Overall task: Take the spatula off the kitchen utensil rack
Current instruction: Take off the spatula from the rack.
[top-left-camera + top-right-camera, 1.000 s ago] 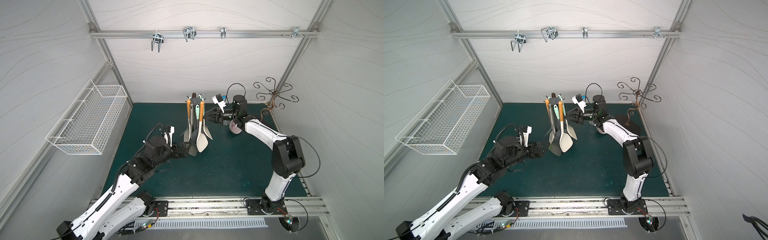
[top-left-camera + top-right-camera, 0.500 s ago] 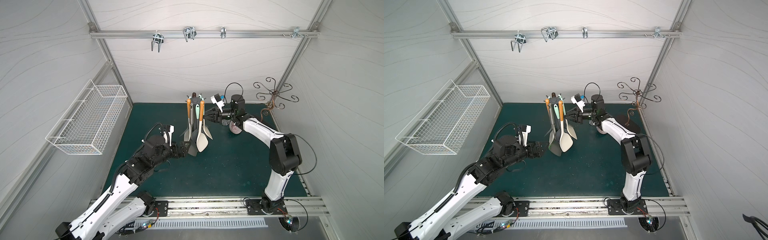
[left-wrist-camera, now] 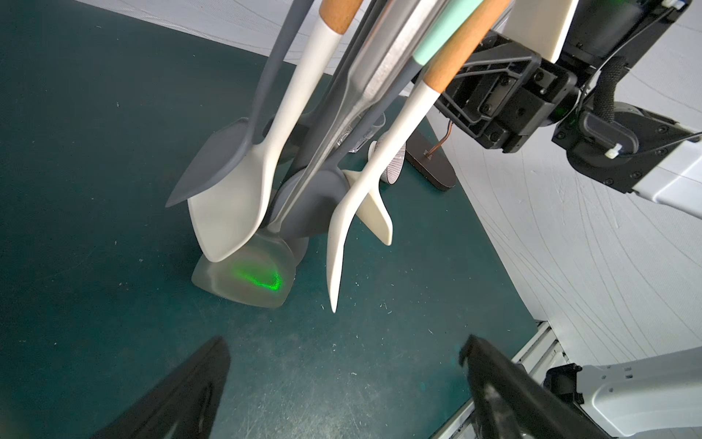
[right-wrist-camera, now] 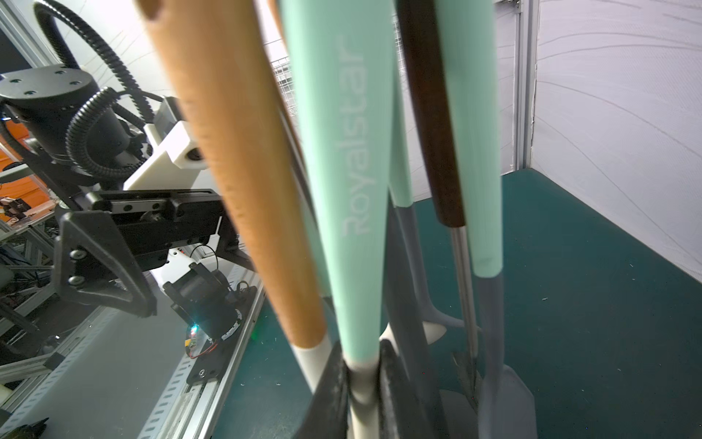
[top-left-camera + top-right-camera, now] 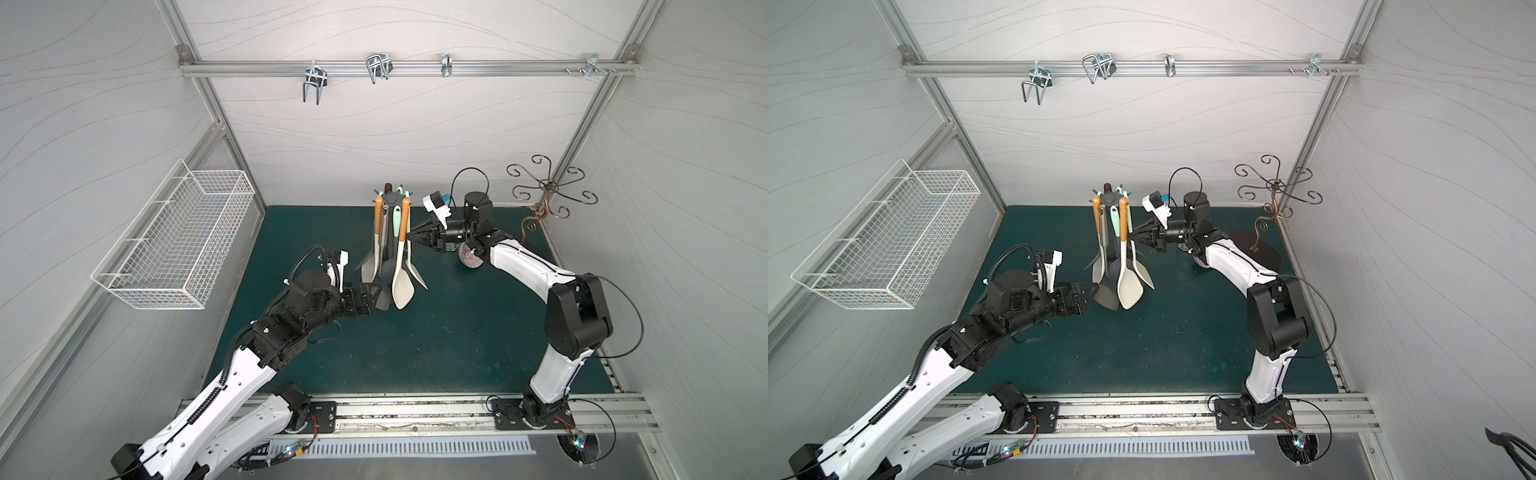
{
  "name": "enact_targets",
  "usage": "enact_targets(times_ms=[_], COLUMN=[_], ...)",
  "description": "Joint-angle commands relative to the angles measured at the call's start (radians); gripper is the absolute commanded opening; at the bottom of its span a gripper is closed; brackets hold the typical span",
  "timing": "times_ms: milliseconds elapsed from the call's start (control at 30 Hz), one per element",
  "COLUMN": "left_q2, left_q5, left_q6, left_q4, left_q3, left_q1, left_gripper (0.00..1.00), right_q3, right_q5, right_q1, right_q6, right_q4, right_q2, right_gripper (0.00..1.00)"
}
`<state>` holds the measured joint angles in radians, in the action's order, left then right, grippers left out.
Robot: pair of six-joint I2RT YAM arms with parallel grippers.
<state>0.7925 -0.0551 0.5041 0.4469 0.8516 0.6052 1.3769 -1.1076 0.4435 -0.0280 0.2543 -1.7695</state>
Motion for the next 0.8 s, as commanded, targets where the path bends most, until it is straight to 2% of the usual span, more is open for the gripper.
enact_targets(times_ms=[0, 167, 467, 767], left_q2=[0.000, -0.009, -0.021, -0.038], left_q5=[0.017, 0.018, 0.020, 0.021], left_q6=[-0.013, -0.008, -0.006, -0.001], left_q4=[-0.021, -0.025, -0.017, -0.013], left_q3=[0.035, 0.029, 0.031, 0.030], left_q1=[0.003, 0.004, 0.004, 0.004], left_gripper=[1.00, 1.00, 1.00, 1.00], right_q3=[-0.013, -0.024, -0.052, -0.062], right_q5=[0.027, 0.061, 0.236, 0.302], right_q1=[-0.009, -0.011, -0.008, 0.004], right_q6=[-0.005, 0.035, 0.169, 0.183], right_q4=[-0.011, -0.060, -0.196, -0.199], right_q2=[0.060, 0.090, 0.195, 0.269], right_gripper=[0.09, 0.08, 0.00, 0.00])
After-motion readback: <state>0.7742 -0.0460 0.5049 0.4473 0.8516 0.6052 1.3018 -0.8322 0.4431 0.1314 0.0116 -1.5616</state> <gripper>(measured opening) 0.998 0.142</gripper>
